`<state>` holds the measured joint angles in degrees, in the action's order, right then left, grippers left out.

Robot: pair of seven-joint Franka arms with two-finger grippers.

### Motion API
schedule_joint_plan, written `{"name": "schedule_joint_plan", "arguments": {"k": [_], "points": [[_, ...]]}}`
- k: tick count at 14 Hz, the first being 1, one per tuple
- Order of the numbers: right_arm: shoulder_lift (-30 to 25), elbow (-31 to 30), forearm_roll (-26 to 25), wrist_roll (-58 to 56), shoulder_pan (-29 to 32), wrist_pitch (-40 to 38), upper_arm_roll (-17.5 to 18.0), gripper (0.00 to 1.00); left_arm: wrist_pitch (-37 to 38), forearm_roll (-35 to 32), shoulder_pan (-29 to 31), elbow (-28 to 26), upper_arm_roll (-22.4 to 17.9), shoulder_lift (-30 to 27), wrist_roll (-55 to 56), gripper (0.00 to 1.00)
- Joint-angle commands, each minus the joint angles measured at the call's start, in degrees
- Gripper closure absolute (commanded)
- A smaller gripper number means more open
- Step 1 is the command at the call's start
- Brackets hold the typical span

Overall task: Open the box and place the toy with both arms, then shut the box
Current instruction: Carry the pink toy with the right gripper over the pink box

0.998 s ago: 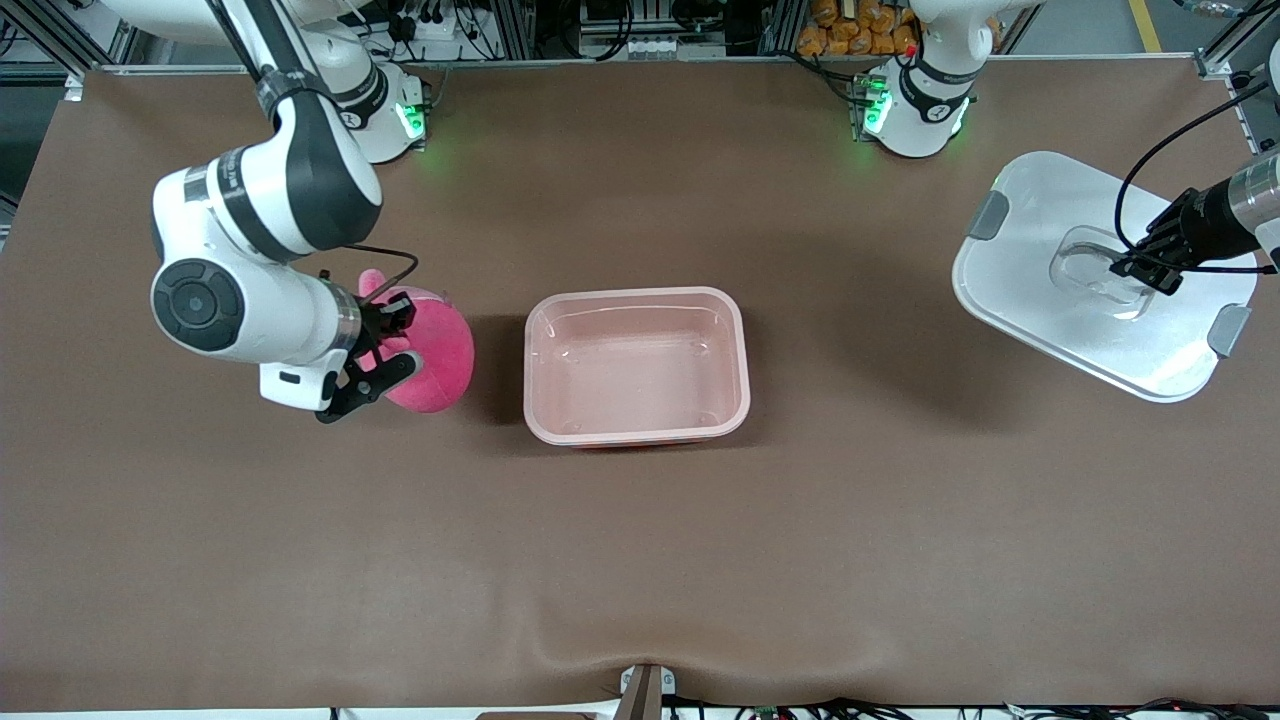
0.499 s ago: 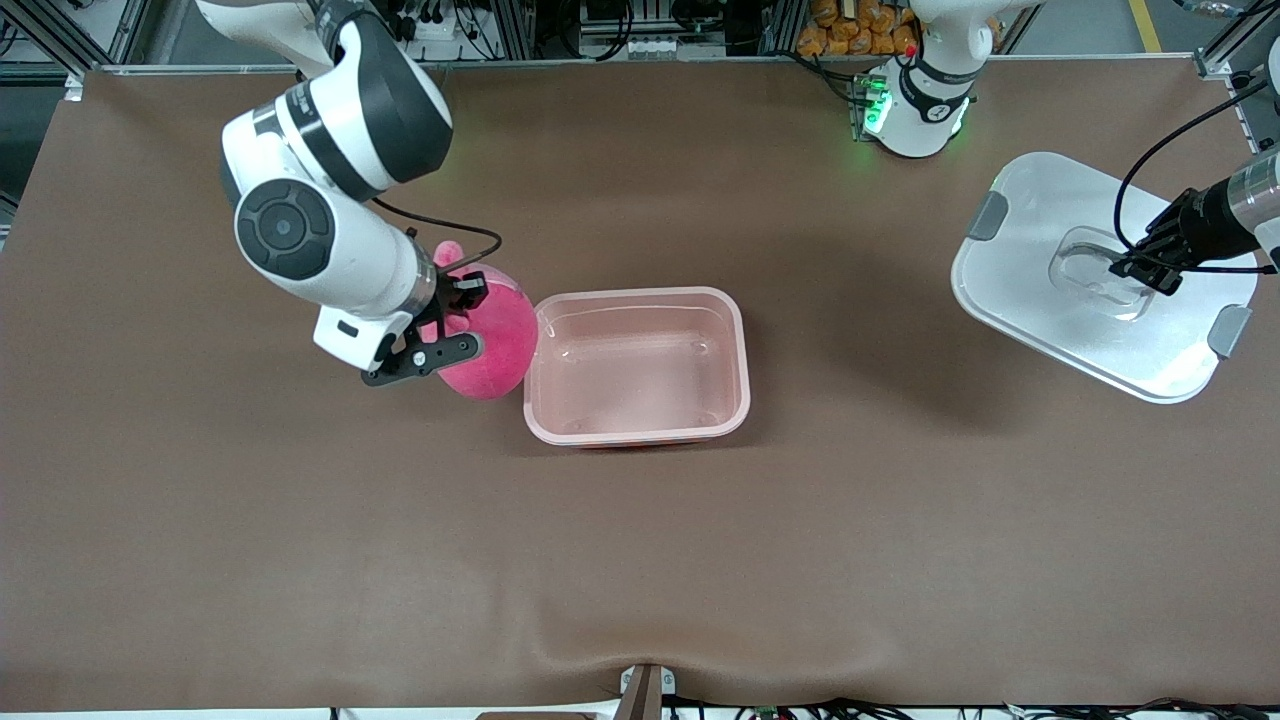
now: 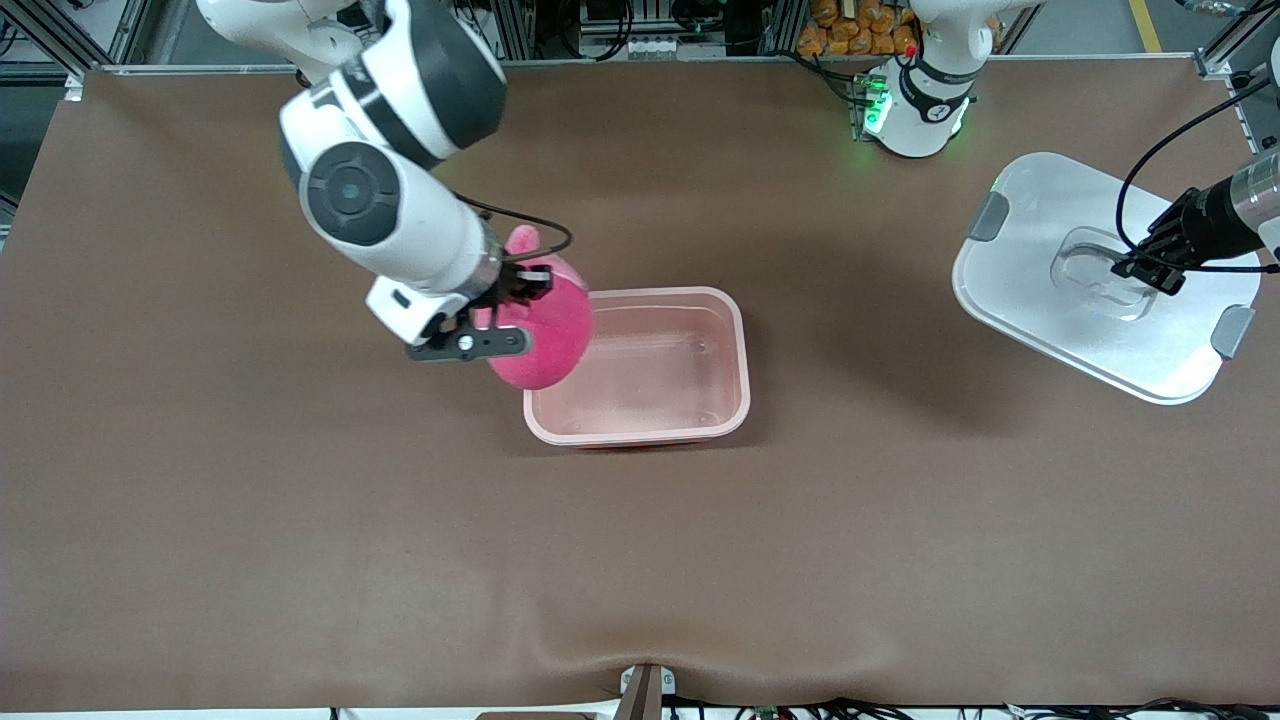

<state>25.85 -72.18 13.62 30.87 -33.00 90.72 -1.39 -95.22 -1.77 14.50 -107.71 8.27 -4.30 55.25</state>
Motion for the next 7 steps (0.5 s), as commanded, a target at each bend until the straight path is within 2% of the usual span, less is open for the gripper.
{"name": "schedule_joint_plan", "arguments": {"k": [1, 4, 7], "points": [[5.78, 7.58, 1.50, 5.24, -1.27, -0.38, -0.46, 1.00, 1.09, 1.33, 0.01, 0.40, 0.43, -1.06, 1.26, 1.00], [6.84, 8.11, 5.00, 10.95, -0.40, 2.35, 0.51, 1.00, 0.83, 1.33, 0.01, 0.40, 1.04, -0.89, 2.75, 1.00], [8.42, 8.29, 5.19, 11.14, -0.22, 3.58, 0.51, 1.00, 0.12, 1.33, 0.01, 0.40, 2.10, -0.45, 5.03, 1.00]]}}
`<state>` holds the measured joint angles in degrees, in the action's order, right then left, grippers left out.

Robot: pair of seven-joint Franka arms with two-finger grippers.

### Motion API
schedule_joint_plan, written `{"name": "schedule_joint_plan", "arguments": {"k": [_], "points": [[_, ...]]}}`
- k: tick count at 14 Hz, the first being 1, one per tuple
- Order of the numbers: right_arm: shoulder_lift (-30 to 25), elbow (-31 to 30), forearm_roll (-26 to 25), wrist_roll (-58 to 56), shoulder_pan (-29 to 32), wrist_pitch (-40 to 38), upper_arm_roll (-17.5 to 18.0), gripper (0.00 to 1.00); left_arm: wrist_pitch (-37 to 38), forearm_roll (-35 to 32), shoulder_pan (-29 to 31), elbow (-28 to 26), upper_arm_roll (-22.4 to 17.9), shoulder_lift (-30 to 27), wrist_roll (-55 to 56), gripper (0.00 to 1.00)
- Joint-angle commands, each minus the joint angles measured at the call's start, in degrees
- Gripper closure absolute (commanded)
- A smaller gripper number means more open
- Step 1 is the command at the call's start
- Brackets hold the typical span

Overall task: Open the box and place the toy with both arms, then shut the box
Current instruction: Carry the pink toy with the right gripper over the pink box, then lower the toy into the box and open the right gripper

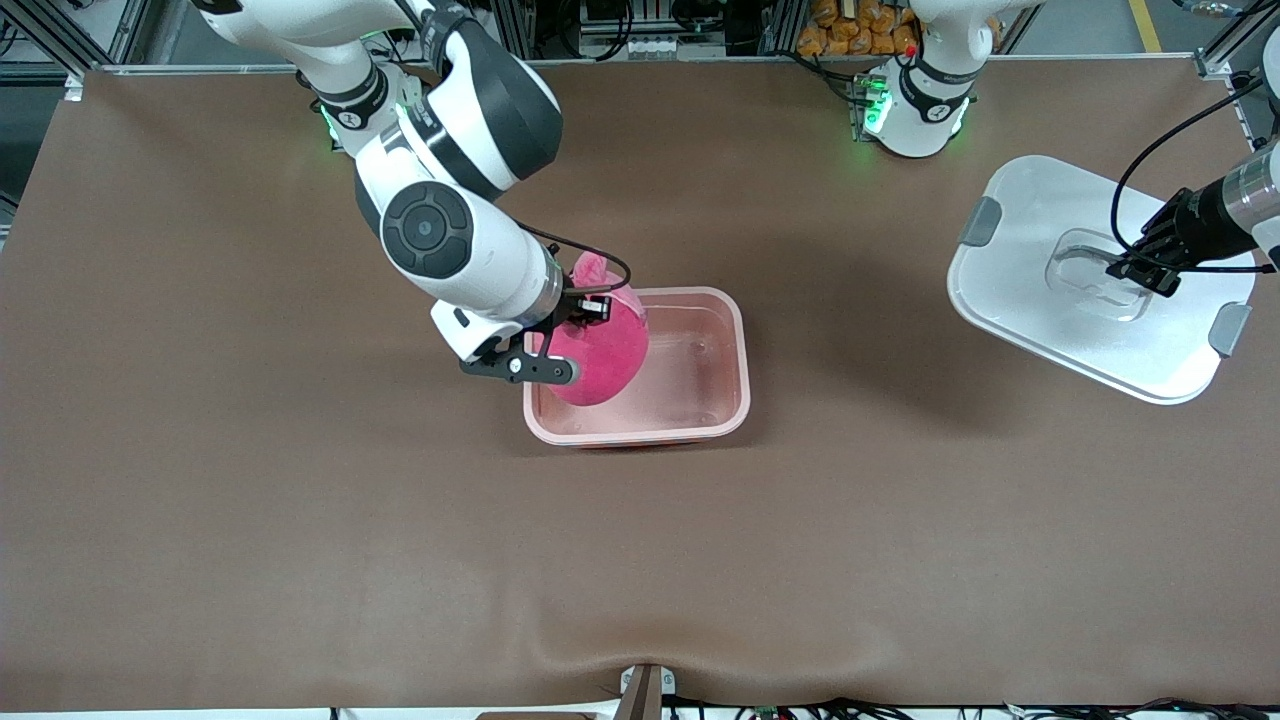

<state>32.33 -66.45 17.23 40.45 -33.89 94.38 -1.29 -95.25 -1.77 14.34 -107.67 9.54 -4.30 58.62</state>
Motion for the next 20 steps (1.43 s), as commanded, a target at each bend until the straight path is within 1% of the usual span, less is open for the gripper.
{"name": "schedule_joint_plan", "arguments": {"k": [1, 4, 7, 11, 13, 15, 18, 20], "points": [[2.64, 2.64, 1.58, 1.65, 0.32, 0.71, 0.32, 1.00, -0.02, 1.42, 0.16, 0.35, 1.26, -0.18, 2.54, 1.00], [4.40, 2.56, 1.14, 1.04, 0.40, 0.63, 0.24, 1.00, -0.37, 1.33, 0.16, 0.35, 2.50, 0.44, 5.10, 1.00], [5.02, 2.47, 0.79, 0.69, 0.40, 0.71, 0.15, 1.00, -0.55, 1.42, 0.16, 0.27, 3.81, 0.44, 7.11, 1.00], [6.25, 2.03, -2.28, -0.72, 0.05, 0.80, 0.15, 1.00, -0.55, 1.42, 0.07, 0.27, 4.52, 0.61, 9.05, 1.00], [7.13, 1.94, -4.13, -1.24, -0.21, 0.89, 0.24, 1.00, -0.63, 1.42, 0.07, 0.35, 5.74, 0.61, 10.90, 1.00], [7.66, 1.77, -4.83, -2.29, -0.30, 2.29, 0.24, 1.00, -0.55, 1.42, 0.07, 0.27, 5.75, 0.61, 11.95, 1.00], [9.15, 1.33, -7.21, -2.30, -1.53, 4.84, 0.24, 1.00, -0.55, 1.42, 0.07, 0.35, 5.93, 0.61, 12.83, 1.00], [9.59, -0.16, -7.74, -2.13, -2.23, 7.12, 0.24, 1.00, -0.29, 1.42, 0.16, 0.27, 6.37, 0.61, 13.19, 1.00]]}}
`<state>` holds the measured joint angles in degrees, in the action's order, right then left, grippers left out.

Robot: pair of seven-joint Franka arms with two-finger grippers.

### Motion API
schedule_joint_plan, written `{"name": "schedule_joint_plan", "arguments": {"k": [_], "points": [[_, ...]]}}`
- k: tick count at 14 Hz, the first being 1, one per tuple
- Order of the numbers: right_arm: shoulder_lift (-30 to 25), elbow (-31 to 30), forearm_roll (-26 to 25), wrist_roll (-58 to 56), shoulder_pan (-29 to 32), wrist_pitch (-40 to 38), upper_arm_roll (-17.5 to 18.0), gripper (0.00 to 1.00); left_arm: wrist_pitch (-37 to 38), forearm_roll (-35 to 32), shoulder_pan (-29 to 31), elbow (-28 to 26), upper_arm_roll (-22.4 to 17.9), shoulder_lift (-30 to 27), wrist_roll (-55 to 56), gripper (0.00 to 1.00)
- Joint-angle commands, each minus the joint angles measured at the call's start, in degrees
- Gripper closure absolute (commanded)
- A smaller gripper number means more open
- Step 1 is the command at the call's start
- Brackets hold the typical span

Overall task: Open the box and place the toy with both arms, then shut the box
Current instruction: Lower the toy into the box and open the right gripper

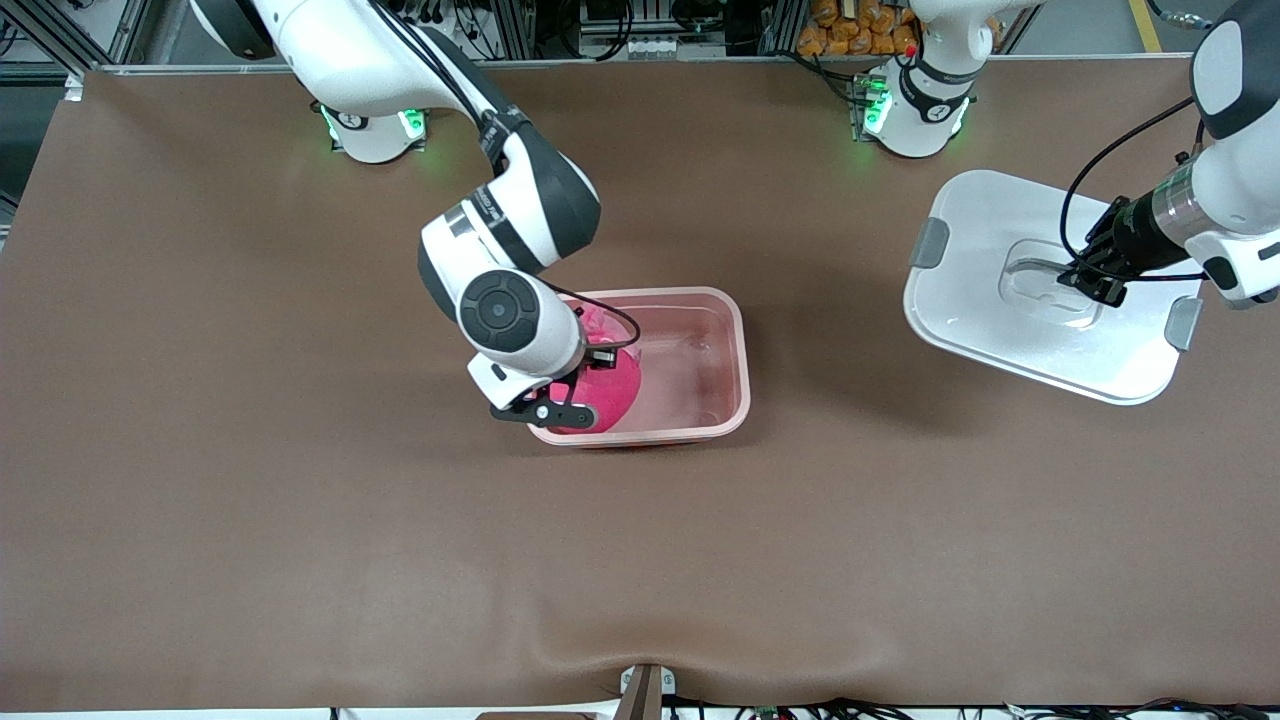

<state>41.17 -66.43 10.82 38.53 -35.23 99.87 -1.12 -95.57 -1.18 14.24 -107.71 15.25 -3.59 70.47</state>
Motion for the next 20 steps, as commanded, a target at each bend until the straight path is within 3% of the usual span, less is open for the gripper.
{"name": "schedule_joint_plan", "arguments": {"k": [1, 8, 20], "points": [[0.75, -0.97, -1.94, -0.21, -1.15, 2.95, 0.06, 1.00, 0.12, 0.83, 0.27, 0.31, 0.66, -0.10, 1.34, 1.00], [2.33, -2.03, -2.38, 3.99, -2.29, 7.61, 0.15, 1.00, 0.39, 0.83, 0.18, 0.75, 2.15, -0.19, 5.11, 1.00], [5.58, -1.95, -1.94, 15.43, -5.28, 21.06, 1.47, 1.00, 0.48, 0.92, 0.09, 2.33, 8.83, 1.39, 14.16, 1.00]]}}
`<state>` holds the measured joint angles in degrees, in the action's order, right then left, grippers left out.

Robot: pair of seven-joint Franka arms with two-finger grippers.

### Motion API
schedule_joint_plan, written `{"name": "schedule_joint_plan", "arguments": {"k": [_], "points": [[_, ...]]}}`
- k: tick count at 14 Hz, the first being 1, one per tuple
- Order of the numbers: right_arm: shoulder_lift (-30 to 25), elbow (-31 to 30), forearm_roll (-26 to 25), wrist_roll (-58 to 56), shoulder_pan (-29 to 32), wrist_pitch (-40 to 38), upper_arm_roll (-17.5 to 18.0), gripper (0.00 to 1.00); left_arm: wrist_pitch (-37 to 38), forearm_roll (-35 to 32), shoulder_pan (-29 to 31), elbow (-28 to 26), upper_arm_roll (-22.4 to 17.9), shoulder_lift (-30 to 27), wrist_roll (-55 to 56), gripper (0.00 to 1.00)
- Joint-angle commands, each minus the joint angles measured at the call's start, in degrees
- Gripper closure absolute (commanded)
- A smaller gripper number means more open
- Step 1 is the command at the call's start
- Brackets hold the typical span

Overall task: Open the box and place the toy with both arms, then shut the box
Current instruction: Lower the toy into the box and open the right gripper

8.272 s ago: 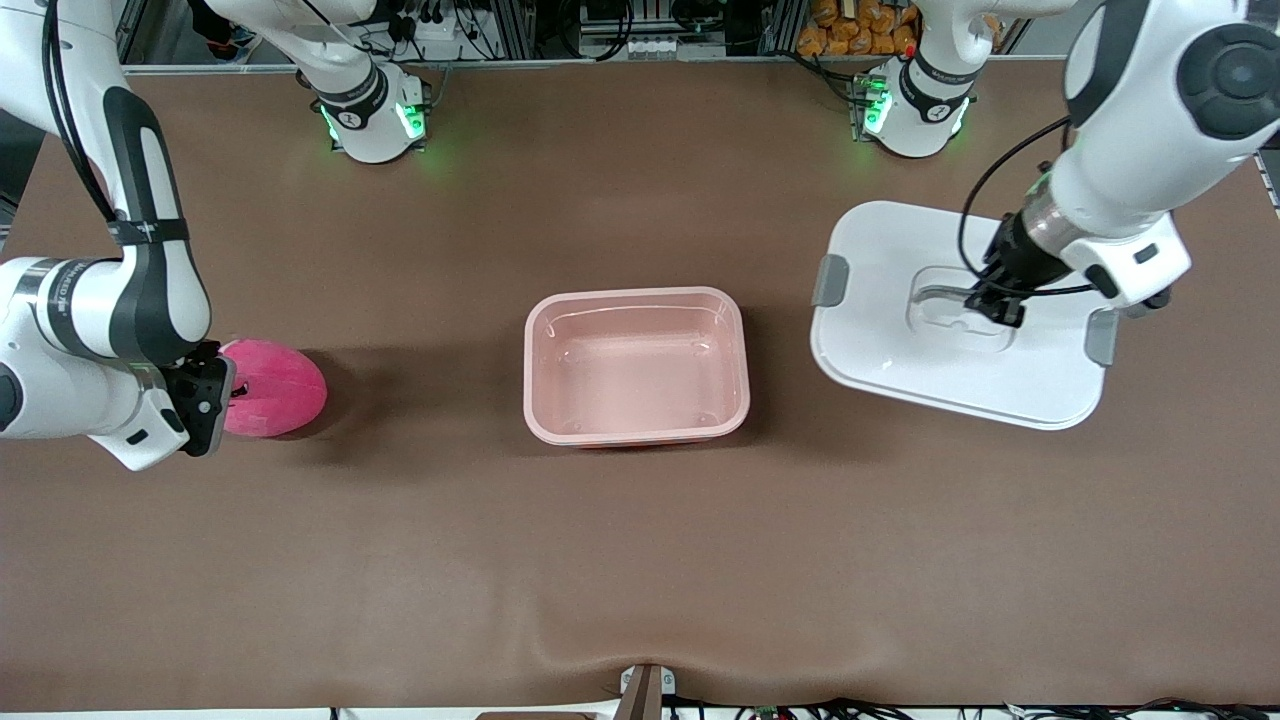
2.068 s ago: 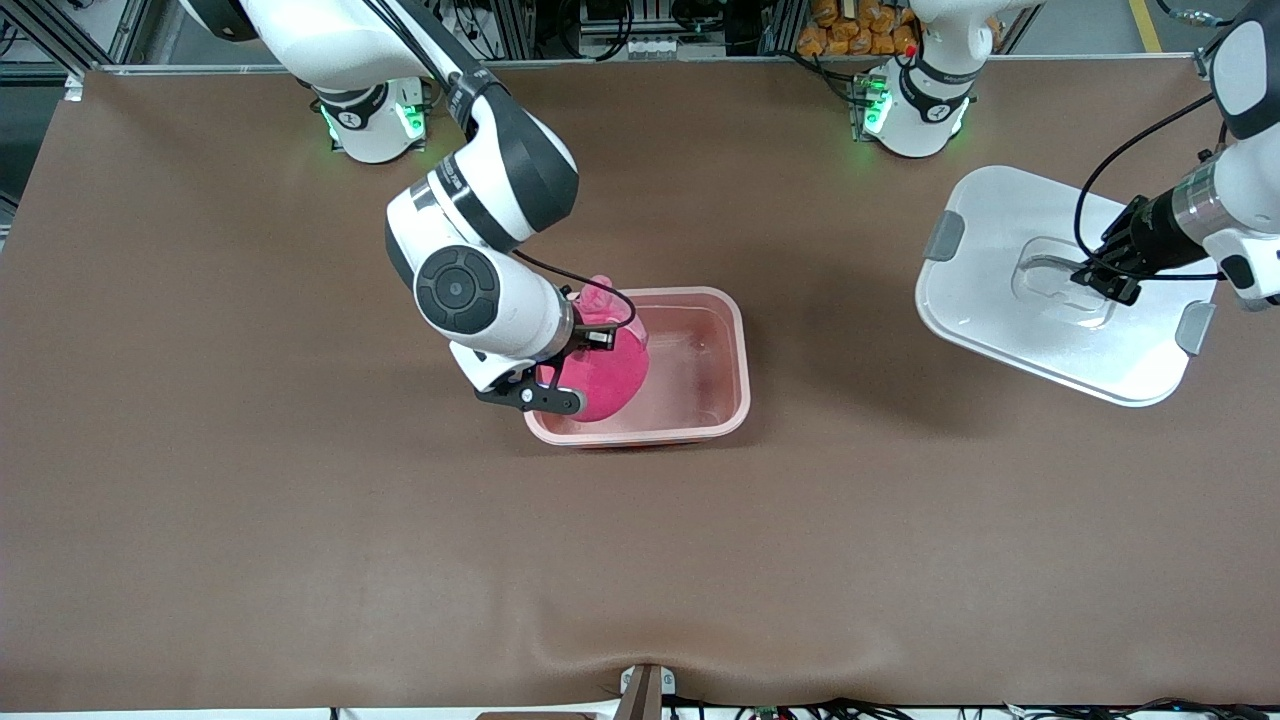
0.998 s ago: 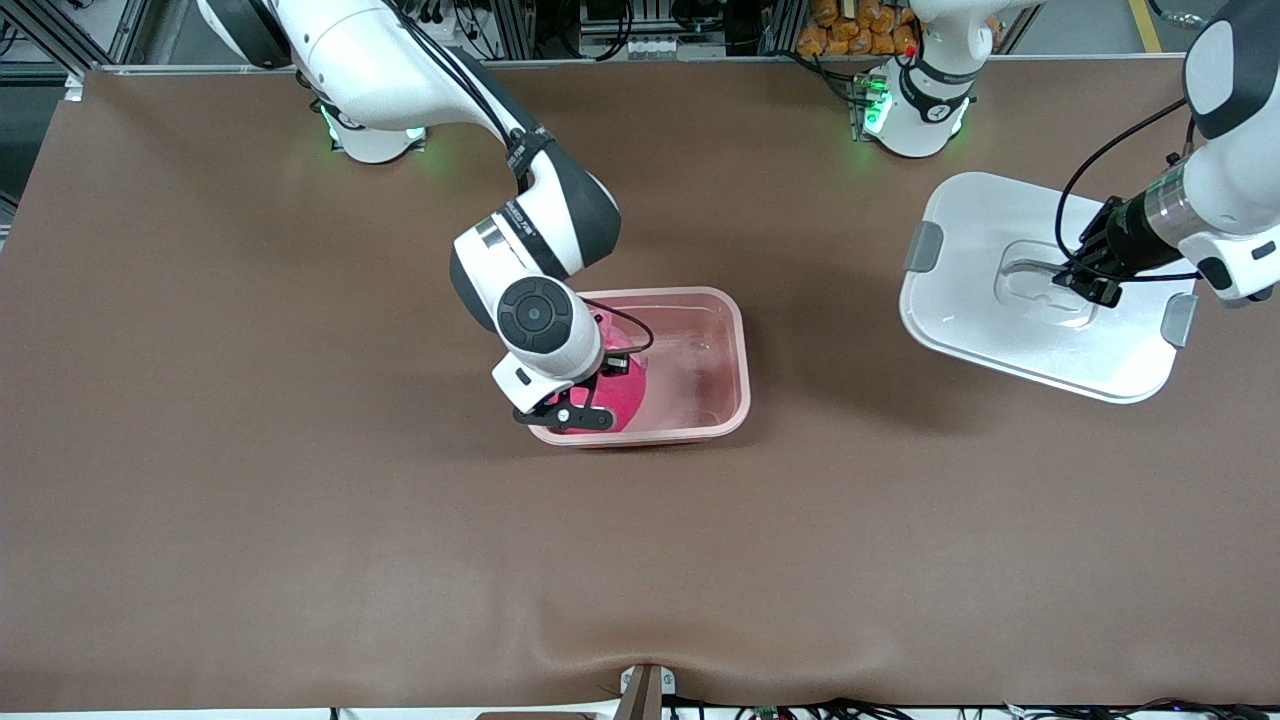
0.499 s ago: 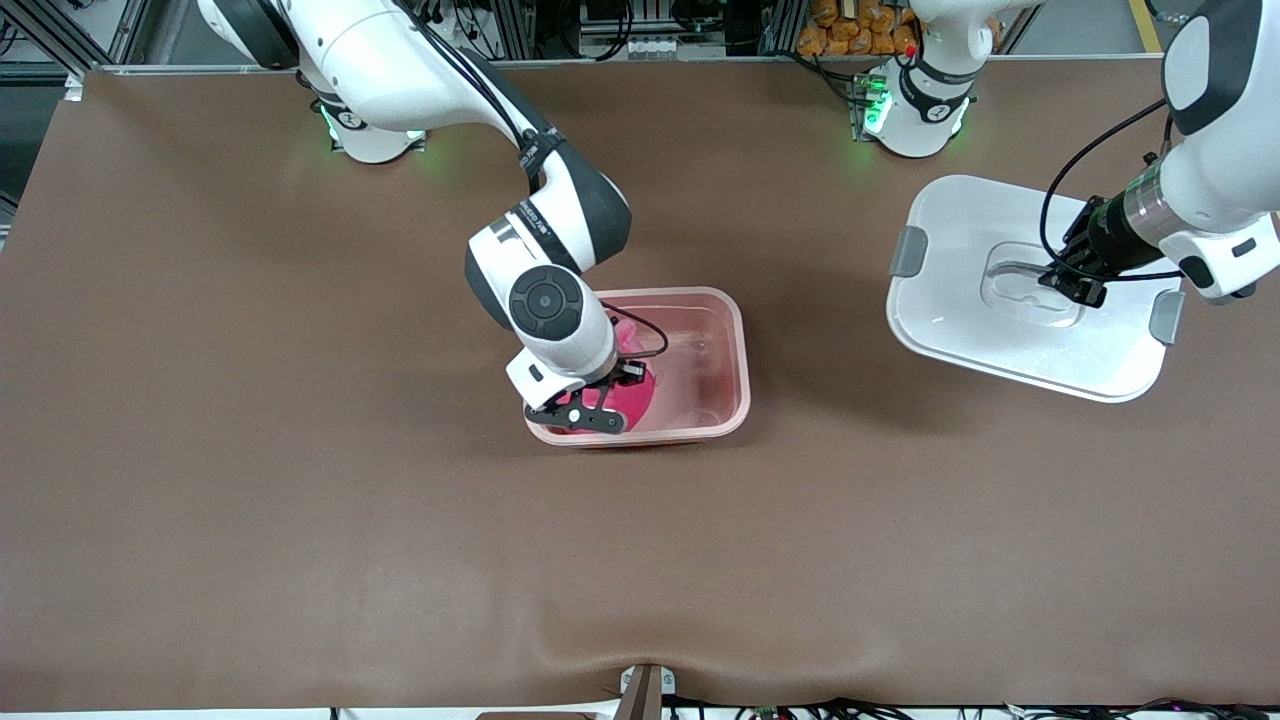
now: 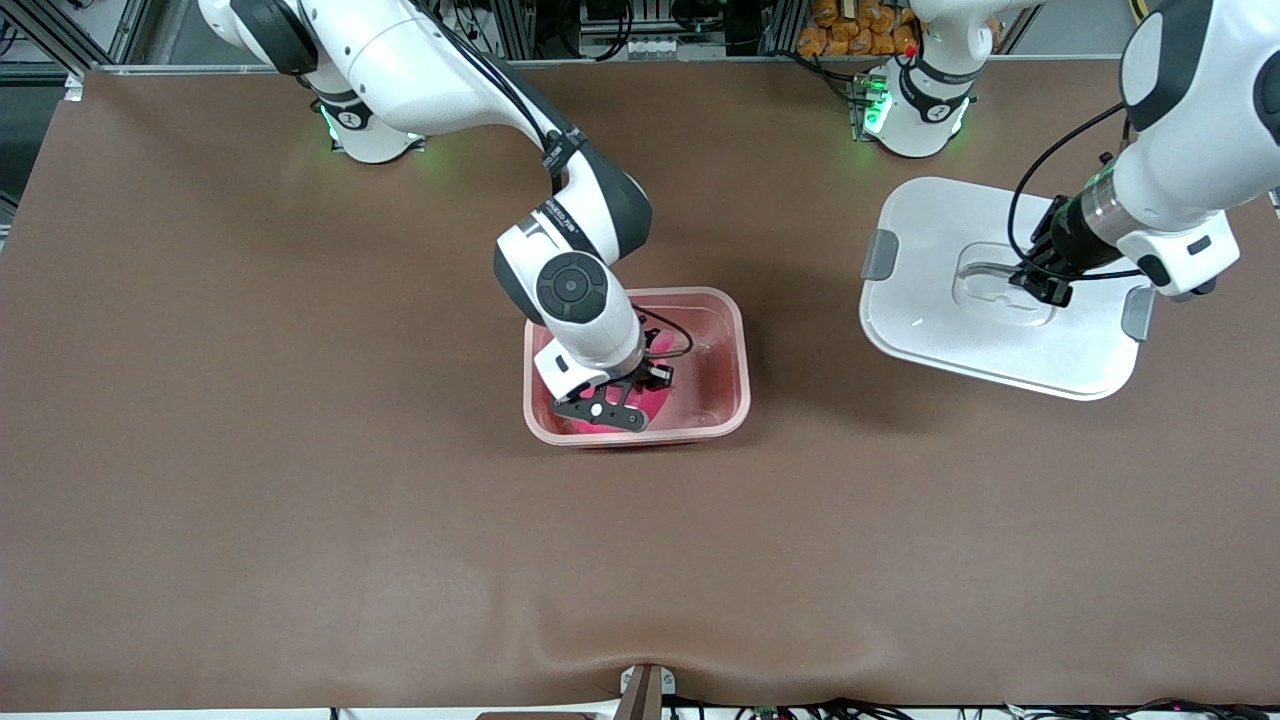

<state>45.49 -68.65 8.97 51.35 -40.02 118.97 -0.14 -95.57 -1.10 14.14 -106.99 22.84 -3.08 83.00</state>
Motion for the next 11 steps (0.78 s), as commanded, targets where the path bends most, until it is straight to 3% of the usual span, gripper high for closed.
{"name": "schedule_joint_plan", "arguments": {"k": [1, 4, 10, 11], "points": [[1.61, 0.18, -0.09, 3.40, -1.11, 3.45, 0.50, 1.00, 0.47, 0.84, 0.27, 1.70, 1.85, 0.89, 2.16, 1.00], [3.98, 0.18, -0.18, 5.86, -2.69, 8.46, 0.50, 1.00, 0.47, 0.84, 0.19, 2.05, 3.17, 0.97, 3.39, 1.00], [5.22, 0.18, -0.09, 6.48, -3.22, 10.06, 0.50, 1.00, 0.47, 0.75, 0.19, 2.14, 6.24, 0.97, 4.80, 1.00], [5.22, 0.44, -0.09, 5.87, -2.62, 9.80, 0.50, 0.84, 0.47, 0.75, 0.19, 2.49, 6.51, 1.06, 4.89, 1.00]]}}
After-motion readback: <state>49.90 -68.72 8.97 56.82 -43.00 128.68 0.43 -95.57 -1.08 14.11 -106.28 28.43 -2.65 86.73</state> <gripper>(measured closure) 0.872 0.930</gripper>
